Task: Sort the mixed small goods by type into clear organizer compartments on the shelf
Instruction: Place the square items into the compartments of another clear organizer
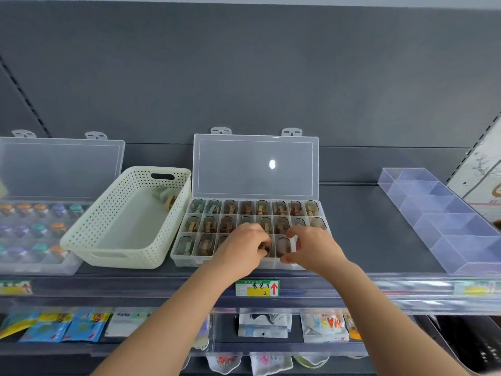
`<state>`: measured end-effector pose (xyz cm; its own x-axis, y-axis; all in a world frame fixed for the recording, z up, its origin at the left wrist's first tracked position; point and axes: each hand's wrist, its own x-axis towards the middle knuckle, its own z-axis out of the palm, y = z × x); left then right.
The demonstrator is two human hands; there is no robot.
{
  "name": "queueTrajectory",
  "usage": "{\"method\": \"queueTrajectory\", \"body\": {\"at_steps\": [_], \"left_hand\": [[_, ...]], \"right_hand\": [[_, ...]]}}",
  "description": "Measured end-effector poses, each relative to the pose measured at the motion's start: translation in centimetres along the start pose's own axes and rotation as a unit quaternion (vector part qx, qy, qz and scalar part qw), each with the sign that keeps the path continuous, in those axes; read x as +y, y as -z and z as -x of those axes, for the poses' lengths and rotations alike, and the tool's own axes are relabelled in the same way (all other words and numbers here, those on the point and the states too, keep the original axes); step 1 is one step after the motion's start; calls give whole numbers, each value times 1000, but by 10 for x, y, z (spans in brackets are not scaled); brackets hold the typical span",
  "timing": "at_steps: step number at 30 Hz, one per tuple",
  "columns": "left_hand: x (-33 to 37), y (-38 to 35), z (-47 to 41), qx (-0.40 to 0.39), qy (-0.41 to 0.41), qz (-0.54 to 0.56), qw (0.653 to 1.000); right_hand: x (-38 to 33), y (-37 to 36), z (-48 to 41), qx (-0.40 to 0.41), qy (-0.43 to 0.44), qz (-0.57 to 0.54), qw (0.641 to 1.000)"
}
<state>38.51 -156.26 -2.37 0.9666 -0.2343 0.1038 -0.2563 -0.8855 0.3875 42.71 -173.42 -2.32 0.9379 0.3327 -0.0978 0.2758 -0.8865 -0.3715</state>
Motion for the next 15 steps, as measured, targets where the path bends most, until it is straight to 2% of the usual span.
{"method": "queueTrajectory", "body": {"at_steps": [6,15], "left_hand": [[2,-6,-4,25,10,-30,999],[3,-9,-5,37,28,-40,998]], "right_hand": [[-1,-2,0,35,19,4,999],[-2,-3,-3,20,31,-5,999]]}}
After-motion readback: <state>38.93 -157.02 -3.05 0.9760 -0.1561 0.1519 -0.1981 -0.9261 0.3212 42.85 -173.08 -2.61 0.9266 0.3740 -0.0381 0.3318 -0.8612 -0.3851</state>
